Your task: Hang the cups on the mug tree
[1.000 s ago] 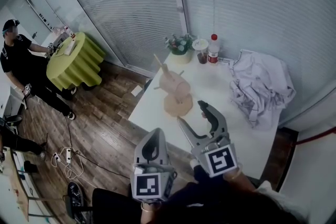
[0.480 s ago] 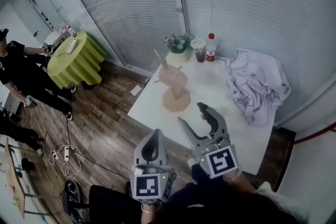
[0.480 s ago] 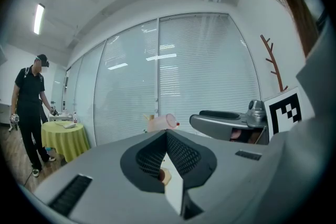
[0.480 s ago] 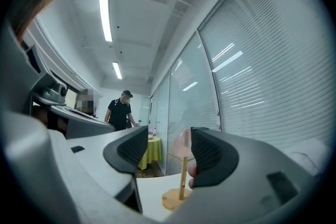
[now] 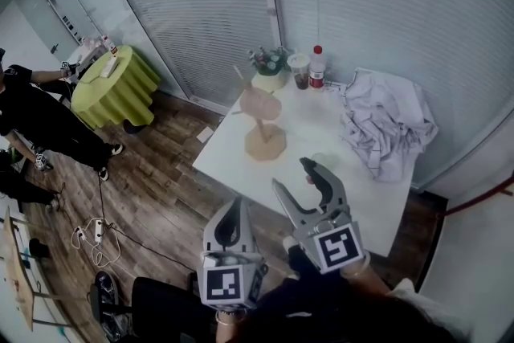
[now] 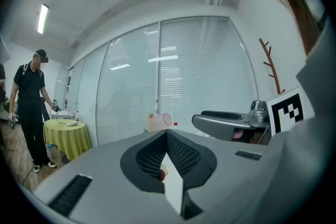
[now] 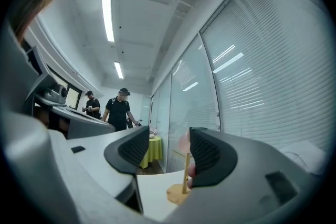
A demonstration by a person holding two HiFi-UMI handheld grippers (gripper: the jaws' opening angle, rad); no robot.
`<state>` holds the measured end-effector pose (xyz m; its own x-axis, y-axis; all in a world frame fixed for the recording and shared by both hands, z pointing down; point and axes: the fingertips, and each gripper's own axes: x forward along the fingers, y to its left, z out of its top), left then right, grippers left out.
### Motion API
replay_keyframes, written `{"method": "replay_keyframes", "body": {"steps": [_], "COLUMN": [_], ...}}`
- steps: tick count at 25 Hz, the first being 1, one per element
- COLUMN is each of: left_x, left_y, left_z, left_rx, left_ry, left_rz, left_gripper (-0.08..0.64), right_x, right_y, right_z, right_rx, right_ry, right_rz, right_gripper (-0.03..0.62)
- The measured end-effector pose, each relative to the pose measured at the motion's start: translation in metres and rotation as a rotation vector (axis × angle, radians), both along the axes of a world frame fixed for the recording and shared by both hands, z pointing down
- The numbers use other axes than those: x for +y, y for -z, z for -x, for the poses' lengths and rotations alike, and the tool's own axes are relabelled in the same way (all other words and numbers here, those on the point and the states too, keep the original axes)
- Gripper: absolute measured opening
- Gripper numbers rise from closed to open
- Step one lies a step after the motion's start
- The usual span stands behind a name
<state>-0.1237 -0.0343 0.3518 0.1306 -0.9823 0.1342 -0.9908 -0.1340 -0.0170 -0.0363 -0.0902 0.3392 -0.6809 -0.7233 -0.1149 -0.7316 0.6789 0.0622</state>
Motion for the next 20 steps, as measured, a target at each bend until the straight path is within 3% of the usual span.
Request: {"method": "replay_keyframes", "body": {"steps": [20], "left_x": [0.060], "left_y": [0.005], "left_z": [-0.014], "left_rx": [0.031], "left_ry": [-0.006], "left_rz": [-0.023], "left_gripper": [-0.002], "right_x": [0.064], "right_y": [0.007], "right_z": [-0.020], "right_rx": [0.028], "right_ry": [-0.026], "right_rz": [-0.022], "right_gripper": [0.170]}}
